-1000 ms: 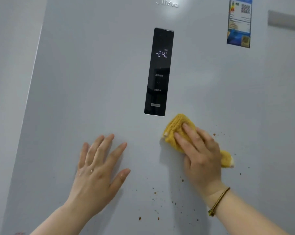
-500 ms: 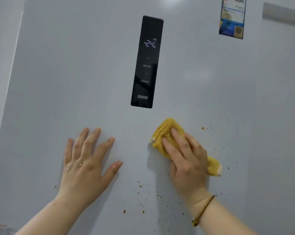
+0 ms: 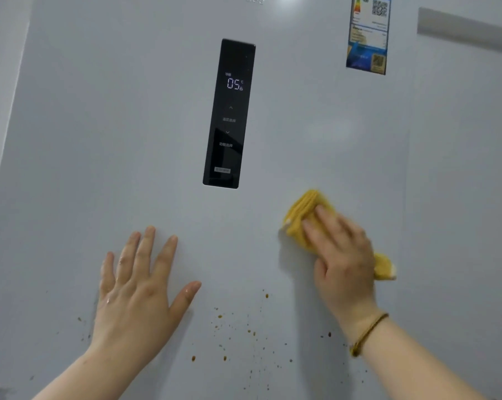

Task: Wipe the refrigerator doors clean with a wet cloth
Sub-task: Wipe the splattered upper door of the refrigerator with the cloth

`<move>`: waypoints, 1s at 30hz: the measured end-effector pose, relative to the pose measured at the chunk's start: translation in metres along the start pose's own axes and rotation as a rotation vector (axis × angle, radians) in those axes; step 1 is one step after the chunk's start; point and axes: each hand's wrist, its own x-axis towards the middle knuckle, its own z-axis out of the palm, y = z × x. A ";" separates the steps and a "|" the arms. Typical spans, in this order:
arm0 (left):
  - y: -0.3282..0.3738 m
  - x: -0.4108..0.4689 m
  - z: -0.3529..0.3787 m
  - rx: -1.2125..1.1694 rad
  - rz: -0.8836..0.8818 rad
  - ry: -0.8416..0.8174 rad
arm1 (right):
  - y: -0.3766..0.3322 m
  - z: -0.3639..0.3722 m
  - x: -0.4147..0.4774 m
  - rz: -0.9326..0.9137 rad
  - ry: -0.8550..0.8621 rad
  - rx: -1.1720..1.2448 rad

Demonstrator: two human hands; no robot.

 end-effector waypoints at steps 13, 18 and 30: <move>0.024 -0.007 0.016 0.162 0.187 -0.039 | 0.063 -0.015 0.022 -0.101 -0.042 -0.009; 0.024 -0.007 0.016 0.156 0.209 -0.027 | 0.020 -0.019 -0.050 -0.190 -0.060 0.014; 0.023 -0.008 0.021 0.149 0.201 -0.001 | 0.067 -0.023 -0.015 -0.093 -0.066 -0.093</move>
